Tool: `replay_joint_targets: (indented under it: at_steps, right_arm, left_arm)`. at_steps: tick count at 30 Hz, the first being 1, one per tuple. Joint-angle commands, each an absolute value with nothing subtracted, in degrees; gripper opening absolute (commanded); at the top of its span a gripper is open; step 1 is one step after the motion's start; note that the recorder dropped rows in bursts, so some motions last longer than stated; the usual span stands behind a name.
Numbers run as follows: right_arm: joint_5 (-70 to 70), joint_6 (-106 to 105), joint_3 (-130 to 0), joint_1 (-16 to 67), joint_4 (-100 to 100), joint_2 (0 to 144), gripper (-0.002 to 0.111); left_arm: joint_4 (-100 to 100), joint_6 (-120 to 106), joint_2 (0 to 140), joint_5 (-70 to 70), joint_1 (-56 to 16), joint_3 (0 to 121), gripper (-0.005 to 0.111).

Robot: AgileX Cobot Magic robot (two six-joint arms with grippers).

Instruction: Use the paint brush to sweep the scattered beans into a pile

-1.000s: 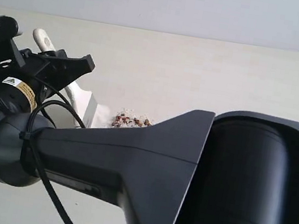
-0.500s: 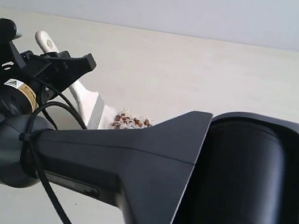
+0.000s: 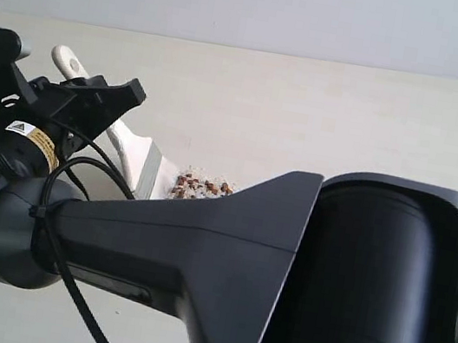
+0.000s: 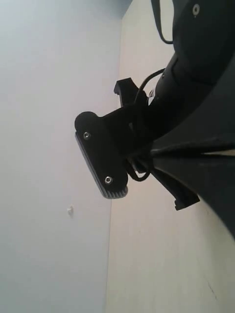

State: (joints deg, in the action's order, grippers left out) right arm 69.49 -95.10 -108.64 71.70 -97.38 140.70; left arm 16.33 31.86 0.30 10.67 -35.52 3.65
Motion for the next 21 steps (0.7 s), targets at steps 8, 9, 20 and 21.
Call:
replay_joint_targets:
  at_steps: [8,9,20,21]
  right_arm:
    - [69.96,-99.53,-108.94,71.79,-96.85,140.69,0.000]
    - [69.96,-100.43,-108.94,71.79,-96.85,140.69,0.000]
    - [69.96,-98.62,-108.94,71.96,-95.87,140.69,0.000]
    - [69.96,-98.62,-108.94,71.96,-95.60,140.69,0.000]
  left_arm:
    - [16.25,31.73,0.00,10.63,-35.31,3.31,0.000]
    - [16.25,31.73,0.00,10.63,-35.31,3.31,0.000]
    - [16.25,31.73,0.00,10.63,-35.31,3.31,0.000]
    - [16.25,31.73,0.00,10.63,-35.31,3.31,0.000]
